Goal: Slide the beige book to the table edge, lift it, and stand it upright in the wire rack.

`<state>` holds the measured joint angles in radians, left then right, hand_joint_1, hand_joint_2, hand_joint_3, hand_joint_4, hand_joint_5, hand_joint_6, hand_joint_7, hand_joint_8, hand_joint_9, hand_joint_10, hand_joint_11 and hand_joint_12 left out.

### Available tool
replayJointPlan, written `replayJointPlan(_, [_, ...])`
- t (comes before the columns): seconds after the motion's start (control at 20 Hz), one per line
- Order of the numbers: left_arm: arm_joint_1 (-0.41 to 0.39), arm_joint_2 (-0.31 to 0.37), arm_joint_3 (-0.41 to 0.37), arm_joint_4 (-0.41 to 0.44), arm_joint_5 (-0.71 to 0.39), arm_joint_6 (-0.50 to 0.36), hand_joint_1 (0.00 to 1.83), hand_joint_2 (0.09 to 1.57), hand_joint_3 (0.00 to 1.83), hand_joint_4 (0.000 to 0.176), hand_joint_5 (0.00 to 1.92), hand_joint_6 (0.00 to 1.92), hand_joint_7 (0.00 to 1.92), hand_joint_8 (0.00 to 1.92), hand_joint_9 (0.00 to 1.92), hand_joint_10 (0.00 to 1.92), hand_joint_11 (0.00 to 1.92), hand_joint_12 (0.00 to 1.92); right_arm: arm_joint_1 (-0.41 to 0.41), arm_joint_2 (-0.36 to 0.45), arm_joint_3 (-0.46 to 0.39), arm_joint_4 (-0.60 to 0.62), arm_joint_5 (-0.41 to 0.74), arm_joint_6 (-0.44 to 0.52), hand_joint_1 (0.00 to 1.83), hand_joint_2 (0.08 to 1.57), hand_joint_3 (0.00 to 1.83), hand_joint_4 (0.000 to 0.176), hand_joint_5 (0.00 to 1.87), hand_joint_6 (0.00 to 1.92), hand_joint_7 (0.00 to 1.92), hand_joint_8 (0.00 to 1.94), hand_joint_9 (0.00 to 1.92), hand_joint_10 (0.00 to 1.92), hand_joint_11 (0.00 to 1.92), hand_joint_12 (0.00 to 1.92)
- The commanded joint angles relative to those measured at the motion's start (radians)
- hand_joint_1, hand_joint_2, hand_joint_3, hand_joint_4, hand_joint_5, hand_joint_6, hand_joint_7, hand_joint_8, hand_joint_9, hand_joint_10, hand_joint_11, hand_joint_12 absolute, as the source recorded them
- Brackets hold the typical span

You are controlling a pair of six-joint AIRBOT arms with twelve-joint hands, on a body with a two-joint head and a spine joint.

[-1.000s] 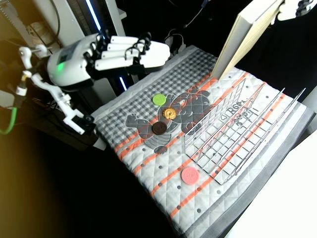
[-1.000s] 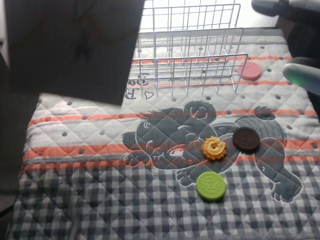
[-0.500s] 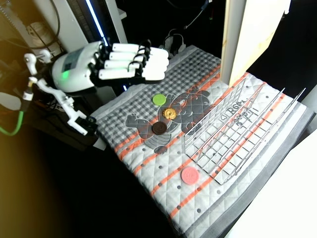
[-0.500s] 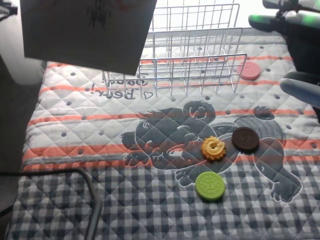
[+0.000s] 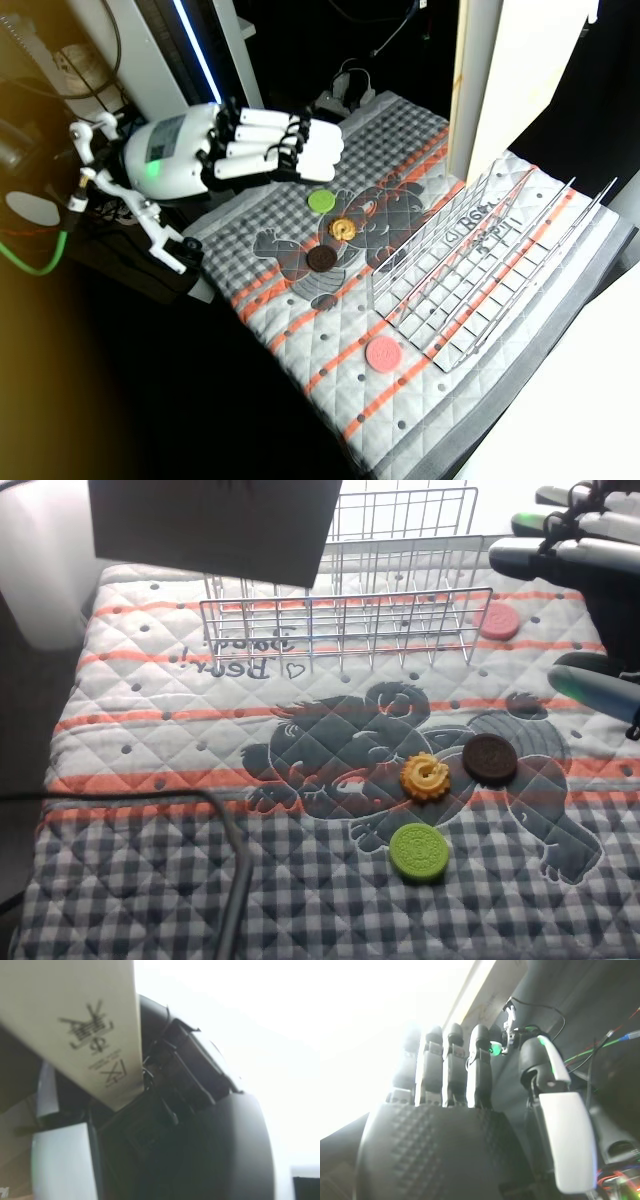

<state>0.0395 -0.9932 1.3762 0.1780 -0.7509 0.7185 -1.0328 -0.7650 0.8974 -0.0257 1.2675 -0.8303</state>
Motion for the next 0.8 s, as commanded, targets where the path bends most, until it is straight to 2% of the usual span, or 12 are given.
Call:
replayJointPlan(0.0, [-0.022,0.005,0.008,-0.041,-0.111,-0.01,1.39,1.08,0.0,0.0,0.93,0.91,1.04,0.79,1.11,1.03,1.11,1.11,0.005,-0.005,0.003,0.017,0.123,0.006,0.56,1.3,0.0,0.048,0.45,0.0,0.36,0.0,0.22,0.0,0.0,0.56])
replayJointPlan(0.05, [-0.026,0.002,0.01,-0.043,-0.11,-0.008,1.39,1.08,0.0,0.0,0.92,0.92,1.04,0.81,1.11,1.0,1.09,1.1,0.004,-0.009,0.004,0.017,0.123,0.006,0.54,1.29,0.0,0.05,0.45,0.0,0.36,0.0,0.23,0.0,0.0,0.56])
replayJointPlan(0.1, [-0.027,-0.002,0.01,-0.048,-0.113,-0.002,1.39,1.07,0.0,0.0,0.92,0.92,1.04,0.83,1.12,0.98,1.07,1.11,0.002,-0.014,0.006,0.017,0.123,0.026,0.57,1.29,0.0,0.037,0.47,0.0,0.41,0.01,0.28,0.01,0.0,0.64])
replayJointPlan(0.2, [-0.025,-0.01,0.01,-0.057,-0.12,0.014,1.39,1.08,0.0,0.0,0.92,0.87,1.02,0.89,1.11,1.02,1.06,1.18,-0.003,-0.021,0.009,0.017,0.123,0.029,0.56,1.29,0.0,0.041,0.49,0.0,0.43,0.01,0.32,0.01,0.0,0.77])
replayJointPlan(0.35, [-0.013,-0.023,0.011,-0.072,-0.131,0.027,1.39,1.09,0.0,0.0,0.88,0.89,1.02,0.92,1.08,1.08,1.1,1.22,-0.008,-0.022,0.01,0.017,0.123,0.042,0.56,1.31,0.0,0.02,0.49,0.0,0.42,0.0,0.32,0.0,0.0,0.71])
replayJointPlan(0.4, [-0.007,-0.028,0.011,-0.08,-0.137,0.036,1.4,1.07,0.0,0.0,0.87,0.9,1.09,0.81,1.17,0.98,1.09,1.21,-0.009,-0.022,0.01,0.017,0.123,0.042,0.54,1.31,0.0,0.037,0.47,0.0,0.41,0.0,0.32,0.0,0.0,0.71])
replayJointPlan(0.45, [-0.001,-0.031,0.011,-0.085,-0.141,0.04,1.4,1.06,0.0,0.0,0.89,0.87,1.12,0.76,1.19,0.93,1.09,1.18,-0.009,-0.022,0.011,0.017,0.123,0.042,0.57,1.31,0.0,0.041,0.48,0.0,0.41,0.0,0.32,0.0,0.0,0.76])
replayJointPlan(0.5, [0.004,-0.036,0.013,-0.088,-0.144,0.041,1.31,1.06,0.0,0.0,0.96,0.86,1.19,0.77,1.24,0.69,1.11,1.17,-0.009,-0.023,0.011,0.017,0.123,0.042,0.56,1.31,0.0,0.043,0.48,0.0,0.41,0.0,0.33,0.0,0.0,0.8])
replayJointPlan(0.55, [0.006,-0.042,0.017,-0.088,-0.144,0.041,1.29,1.05,0.0,0.0,1.03,0.77,1.21,0.76,1.3,0.56,1.15,1.13,-0.009,-0.022,0.011,0.017,0.123,0.042,0.54,1.32,0.0,0.037,0.49,0.0,0.41,0.0,0.33,0.0,0.0,0.81])
replayJointPlan(0.65, [0.013,-0.055,0.025,-0.09,-0.151,0.041,1.29,1.05,0.0,0.0,1.03,0.76,1.22,0.75,1.36,0.36,1.17,1.05,-0.009,-0.016,0.011,0.013,0.125,0.047,0.5,1.33,0.01,0.034,0.49,0.0,0.42,0.0,0.34,0.0,0.0,0.82])
replayJointPlan(0.7, [0.015,-0.06,0.029,-0.09,-0.153,0.041,1.28,1.05,0.0,0.0,1.04,0.76,1.21,0.76,1.38,0.28,1.16,1.06,-0.009,-0.013,0.011,0.011,0.13,0.051,0.53,1.33,0.0,0.018,0.5,0.0,0.42,0.0,0.34,0.0,0.0,0.83])
replayJointPlan(0.75, [0.016,-0.064,0.032,-0.09,-0.154,0.041,1.37,1.05,0.0,0.0,0.97,0.82,1.13,0.73,1.21,0.79,1.14,1.05,-0.009,-0.008,0.01,0.007,0.139,0.051,0.57,1.32,0.0,0.013,0.5,0.0,0.42,0.0,0.32,0.0,0.0,0.78])
